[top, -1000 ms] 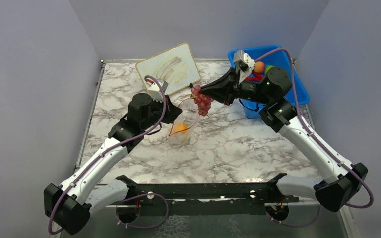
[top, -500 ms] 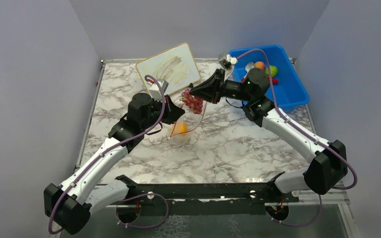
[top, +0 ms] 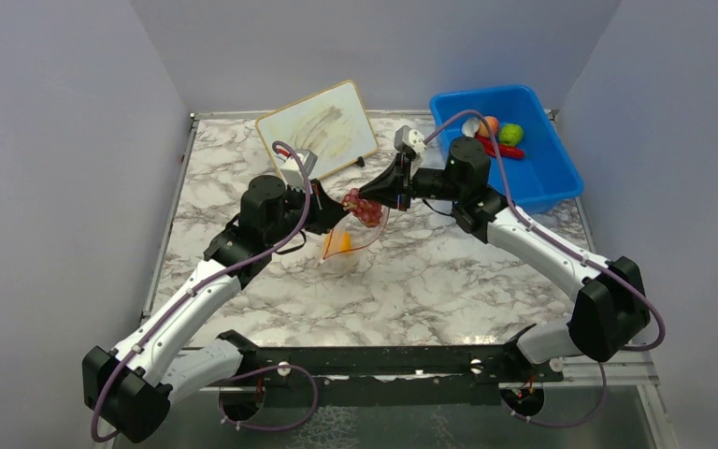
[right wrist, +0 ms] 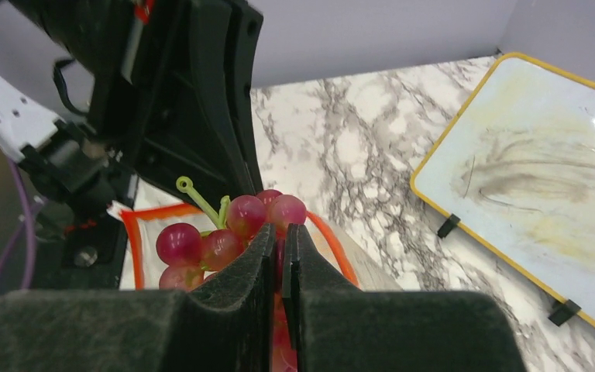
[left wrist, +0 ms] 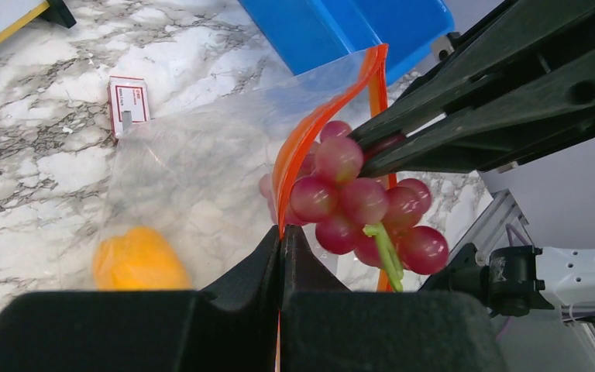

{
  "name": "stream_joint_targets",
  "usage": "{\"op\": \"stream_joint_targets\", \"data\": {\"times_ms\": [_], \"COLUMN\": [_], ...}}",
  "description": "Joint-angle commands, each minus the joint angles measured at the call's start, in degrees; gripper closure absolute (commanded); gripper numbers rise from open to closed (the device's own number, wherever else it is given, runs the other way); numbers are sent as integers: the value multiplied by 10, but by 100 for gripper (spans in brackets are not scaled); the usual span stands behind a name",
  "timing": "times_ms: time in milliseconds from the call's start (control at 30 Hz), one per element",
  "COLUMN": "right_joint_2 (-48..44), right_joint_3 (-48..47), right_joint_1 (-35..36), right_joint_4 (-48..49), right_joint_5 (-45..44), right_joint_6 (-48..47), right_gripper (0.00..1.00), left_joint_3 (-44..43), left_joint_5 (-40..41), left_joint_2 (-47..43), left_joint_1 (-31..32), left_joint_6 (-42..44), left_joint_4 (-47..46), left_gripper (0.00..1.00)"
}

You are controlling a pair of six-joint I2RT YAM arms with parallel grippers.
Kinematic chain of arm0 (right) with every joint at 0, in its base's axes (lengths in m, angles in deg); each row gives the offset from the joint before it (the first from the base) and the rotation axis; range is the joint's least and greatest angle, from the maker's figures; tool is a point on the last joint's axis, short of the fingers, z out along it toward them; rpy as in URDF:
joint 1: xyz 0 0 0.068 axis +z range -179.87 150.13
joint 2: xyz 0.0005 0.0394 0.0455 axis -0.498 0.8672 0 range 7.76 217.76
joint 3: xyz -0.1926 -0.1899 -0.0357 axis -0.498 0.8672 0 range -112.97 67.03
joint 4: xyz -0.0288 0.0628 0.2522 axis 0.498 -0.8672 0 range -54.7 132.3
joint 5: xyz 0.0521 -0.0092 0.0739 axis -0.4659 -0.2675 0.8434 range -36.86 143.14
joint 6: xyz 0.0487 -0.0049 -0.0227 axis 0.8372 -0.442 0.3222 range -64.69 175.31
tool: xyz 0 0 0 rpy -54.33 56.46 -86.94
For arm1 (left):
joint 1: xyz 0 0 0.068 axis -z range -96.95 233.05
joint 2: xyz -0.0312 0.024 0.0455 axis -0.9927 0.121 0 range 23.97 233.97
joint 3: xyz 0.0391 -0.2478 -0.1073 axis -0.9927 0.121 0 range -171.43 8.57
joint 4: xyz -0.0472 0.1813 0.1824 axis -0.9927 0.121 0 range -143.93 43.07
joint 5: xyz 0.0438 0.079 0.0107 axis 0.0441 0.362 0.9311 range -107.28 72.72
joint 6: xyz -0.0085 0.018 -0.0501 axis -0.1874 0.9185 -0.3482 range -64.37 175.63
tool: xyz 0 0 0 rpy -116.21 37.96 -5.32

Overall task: Place the food in the zip-top bag and seal the zipper
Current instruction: Place the fake fruit in the zipper food storage bag.

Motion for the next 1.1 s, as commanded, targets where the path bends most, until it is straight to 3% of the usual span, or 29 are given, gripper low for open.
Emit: {"op": "stream_joint_targets", "data": {"times_ms": [0, 267, 500, 667, 967, 1067], "right_joint_2": [3, 13, 43, 48, 38, 17], "right_joint_3": [15, 22, -8, -11, -28, -30], "right_joint_1": [3, 8, 11, 12, 14, 14], "right_joint_4": [-38, -70, -175, -181, -174, -173], "right_joint_5": [29, 69, -8, -50, -66, -43], "right_joint_6": [-137, -264, -342, -335, -221, -171], "right_gripper": [99, 99, 99, 99, 62, 54], "left_joint_3": [-18, -27, -20, -17, -12, -5], "left_joint_5": [-22, -31, -31, -27, -22, -9], "left_joint_2": [-7, -11, -11, -11, -16, -21], "left_joint_1": [-1, -2, -2, -2, -2, -2], "left_joint_6": [4, 10, 18, 25, 38, 51], "left_joint_4": [-17, -9, -1, -1, -1, 2], "left_gripper": [100, 100, 100, 100, 100, 100]}}
